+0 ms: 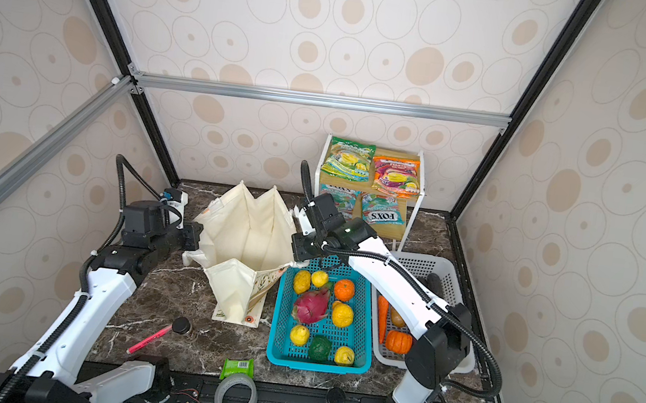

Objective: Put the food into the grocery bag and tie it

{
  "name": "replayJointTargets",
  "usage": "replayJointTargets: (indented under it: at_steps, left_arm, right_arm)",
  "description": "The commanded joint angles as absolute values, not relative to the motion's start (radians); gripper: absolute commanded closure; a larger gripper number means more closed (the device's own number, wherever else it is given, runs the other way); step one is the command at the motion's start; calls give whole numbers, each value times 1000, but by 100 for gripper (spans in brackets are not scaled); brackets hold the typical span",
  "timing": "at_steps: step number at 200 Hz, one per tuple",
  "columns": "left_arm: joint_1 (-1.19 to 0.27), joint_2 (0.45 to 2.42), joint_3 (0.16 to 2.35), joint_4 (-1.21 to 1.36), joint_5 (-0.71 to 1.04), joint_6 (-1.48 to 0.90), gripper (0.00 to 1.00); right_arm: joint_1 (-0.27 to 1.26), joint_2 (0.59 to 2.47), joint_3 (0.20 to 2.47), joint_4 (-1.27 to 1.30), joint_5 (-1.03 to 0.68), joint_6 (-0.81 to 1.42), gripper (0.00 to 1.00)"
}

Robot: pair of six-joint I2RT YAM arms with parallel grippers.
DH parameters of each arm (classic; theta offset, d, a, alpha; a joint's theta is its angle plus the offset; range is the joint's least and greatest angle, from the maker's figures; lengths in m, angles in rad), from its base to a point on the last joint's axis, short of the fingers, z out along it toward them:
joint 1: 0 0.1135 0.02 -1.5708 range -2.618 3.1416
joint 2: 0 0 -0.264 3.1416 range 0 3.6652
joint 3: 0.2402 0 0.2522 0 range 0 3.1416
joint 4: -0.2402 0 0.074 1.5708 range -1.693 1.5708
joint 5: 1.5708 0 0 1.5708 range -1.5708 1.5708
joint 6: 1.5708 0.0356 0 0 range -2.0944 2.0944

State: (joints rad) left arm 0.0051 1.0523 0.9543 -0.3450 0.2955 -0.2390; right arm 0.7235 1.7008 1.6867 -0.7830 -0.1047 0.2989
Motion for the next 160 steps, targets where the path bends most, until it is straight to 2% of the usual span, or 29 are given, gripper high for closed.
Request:
replayJointTargets:
  at_steps: [1, 15, 39, 51, 77, 94, 117, 141, 160]
  left_arm:
    - [5, 1036, 940, -234, 384, -253, 100]
    - [5, 1046, 924, -216, 411, -262, 100]
    - [5, 1059, 907, -201, 380, -269, 100]
    - [5, 1062, 902, -196, 370, -274, 100]
    - [6, 1034, 787, -54, 386, -349, 100]
    - [8, 1016, 722, 24, 331, -418, 100]
    - [8, 1029, 767, -46, 241, -430, 100]
    - [8, 1043, 820, -108, 251, -371, 100]
    - [8, 1037, 818, -144, 314, -370, 100]
  right_arm:
    - [724, 1732, 1717, -775, -126, 325, 99]
    - [723, 1735, 1712, -757, -133, 340, 94]
    - [723, 1713, 1673, -696, -112, 356, 91]
    - [723, 1695, 1641, -653, -95, 371, 81]
    - [721, 1684, 1602, -564, -60, 329, 81]
    - [723, 1702, 1643, -605, 0, 329, 88]
    - [724, 1700, 1661, -649, 6, 369, 87]
    - [730, 1684, 1627, -616, -71, 352, 88]
    - [745, 1651, 1560, -574, -21, 389, 90]
